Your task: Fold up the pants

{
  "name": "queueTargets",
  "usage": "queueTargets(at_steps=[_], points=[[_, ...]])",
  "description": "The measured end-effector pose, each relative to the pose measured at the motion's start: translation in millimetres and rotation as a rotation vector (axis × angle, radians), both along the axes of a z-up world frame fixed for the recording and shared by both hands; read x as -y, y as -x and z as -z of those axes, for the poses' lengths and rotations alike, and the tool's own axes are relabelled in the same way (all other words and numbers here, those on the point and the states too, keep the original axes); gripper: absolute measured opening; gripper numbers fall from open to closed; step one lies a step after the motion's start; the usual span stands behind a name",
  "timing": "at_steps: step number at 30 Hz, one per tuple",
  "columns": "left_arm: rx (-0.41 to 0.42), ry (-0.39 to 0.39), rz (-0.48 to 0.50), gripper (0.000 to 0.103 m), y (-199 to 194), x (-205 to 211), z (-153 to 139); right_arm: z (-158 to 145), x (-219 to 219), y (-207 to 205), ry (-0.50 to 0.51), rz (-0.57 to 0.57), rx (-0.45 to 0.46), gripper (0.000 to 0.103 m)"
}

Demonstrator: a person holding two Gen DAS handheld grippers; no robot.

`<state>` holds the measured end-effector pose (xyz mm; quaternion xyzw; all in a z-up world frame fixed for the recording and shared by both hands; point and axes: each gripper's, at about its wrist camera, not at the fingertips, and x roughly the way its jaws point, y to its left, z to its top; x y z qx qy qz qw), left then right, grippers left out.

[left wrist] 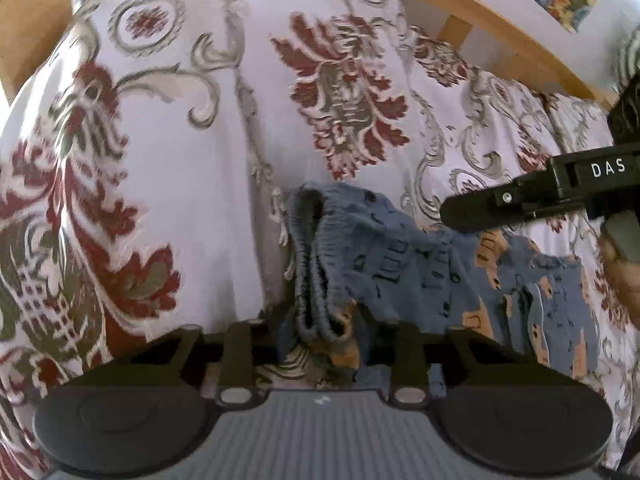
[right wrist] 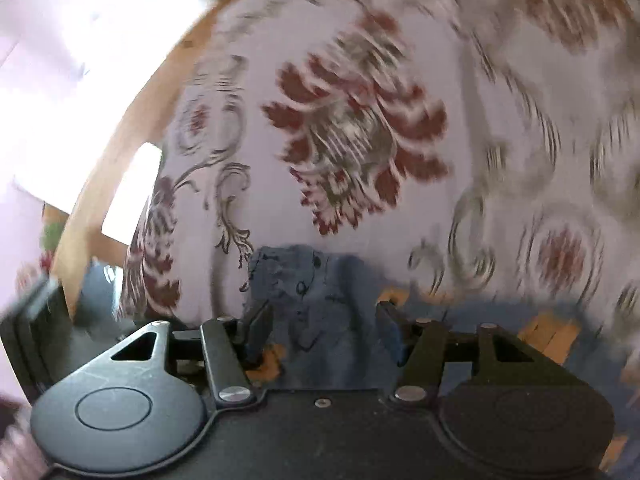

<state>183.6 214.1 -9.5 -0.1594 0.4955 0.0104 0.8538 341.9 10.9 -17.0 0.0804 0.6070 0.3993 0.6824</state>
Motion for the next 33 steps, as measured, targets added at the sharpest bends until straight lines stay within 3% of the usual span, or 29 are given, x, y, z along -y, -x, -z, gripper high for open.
queueTargets(at_steps=[2,5,8,11,13,17,20,25,33], points=[[0.004,0.026,-0.020,0.029,0.4,-4.7,2.8,5.7,2.8,1.1,0.004,0.034,-0.037,0.059],[0.008,0.064,-0.046,0.030,-0.2,-10.4,5.2,7.3,15.8,10.1,0.001,0.077,-0.001,0.056],[0.010,0.092,-0.078,0.034,-2.3,-12.2,7.9,10.6,39.4,34.3,0.014,0.140,0.106,0.044],[0.009,0.078,-0.096,0.034,-6.3,-8.1,10.1,16.5,55.5,73.0,0.063,0.139,0.291,0.035],[0.004,0.063,-0.118,0.024,-8.9,-5.4,11.3,27.4,62.0,95.3,0.098,0.157,0.364,0.028],[0.006,0.073,-0.154,0.019,-8.4,-5.6,10.7,54.1,58.1,130.6,0.180,0.159,0.456,0.021],[0.029,0.060,-0.146,0.018,-4.5,-1.1,6.6,68.7,49.2,146.8,0.230,0.143,0.525,0.021],[0.102,0.041,-0.081,0.018,2.2,12.6,-7.8,65.4,44.6,163.3,0.235,0.123,0.628,0.024],[0.167,0.016,0.030,0.018,0.2,38.0,-36.2,66.2,56.1,169.5,0.196,0.142,0.633,0.030]])
